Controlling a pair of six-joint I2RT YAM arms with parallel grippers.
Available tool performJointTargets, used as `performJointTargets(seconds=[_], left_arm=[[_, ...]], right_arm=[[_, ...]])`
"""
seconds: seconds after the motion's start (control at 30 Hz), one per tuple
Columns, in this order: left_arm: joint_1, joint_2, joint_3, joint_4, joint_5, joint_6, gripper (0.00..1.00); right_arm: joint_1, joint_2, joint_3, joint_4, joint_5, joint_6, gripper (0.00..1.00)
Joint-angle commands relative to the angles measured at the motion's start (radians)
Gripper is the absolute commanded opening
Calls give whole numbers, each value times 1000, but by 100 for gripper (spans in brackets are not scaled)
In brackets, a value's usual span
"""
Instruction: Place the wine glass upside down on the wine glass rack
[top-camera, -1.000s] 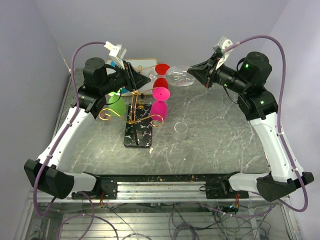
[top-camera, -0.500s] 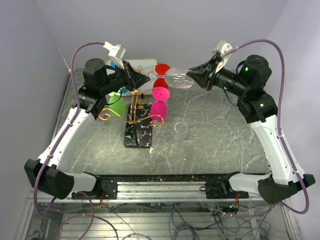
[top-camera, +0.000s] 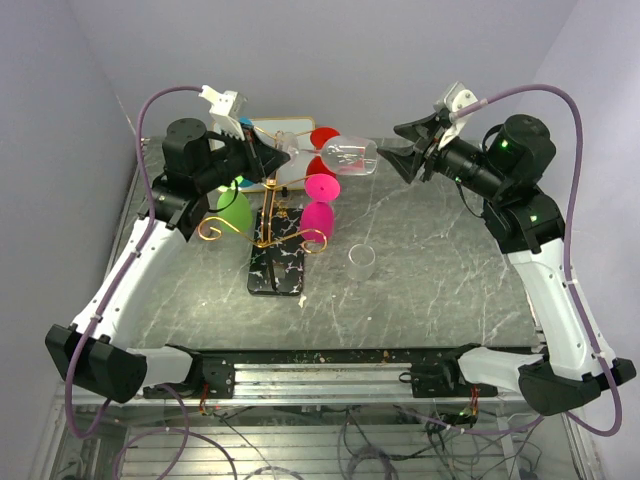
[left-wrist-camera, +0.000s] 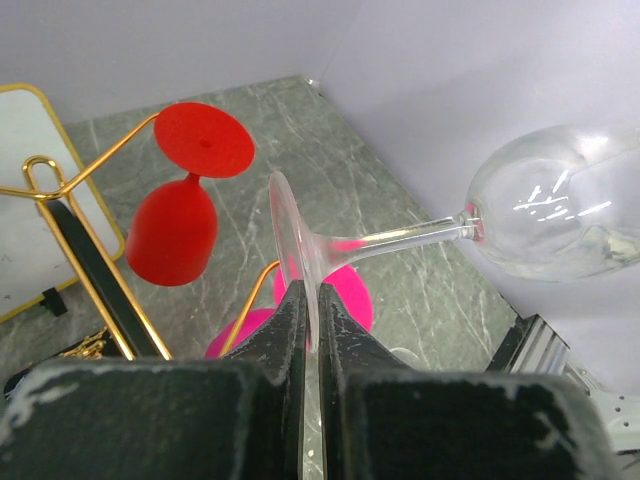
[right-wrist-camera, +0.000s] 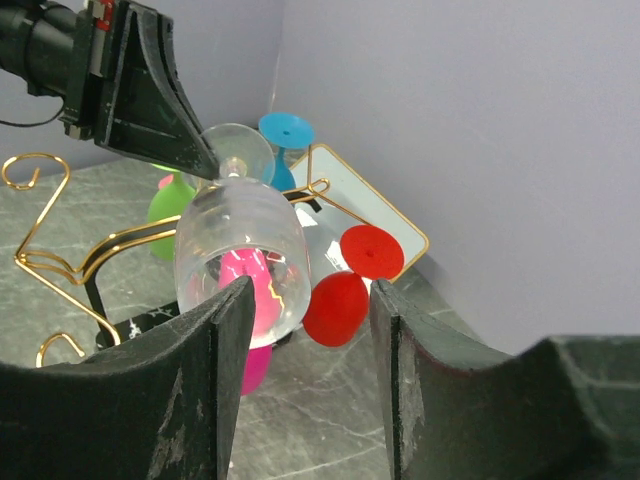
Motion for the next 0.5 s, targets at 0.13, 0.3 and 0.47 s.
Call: performJointTargets(seconds=[0.13, 0.3, 0.47], left_arm=[[19, -61, 65, -23, -90, 77, 7], [23, -99, 88, -77, -168, 170, 7], [24, -142, 122, -149, -249, 290, 7]], right_arm=[[-4, -47, -12, -34, 91, -41, 53], [-16, -73, -42, -51, 174, -63, 56], [-25, -92, -102, -57, 304, -113, 66]])
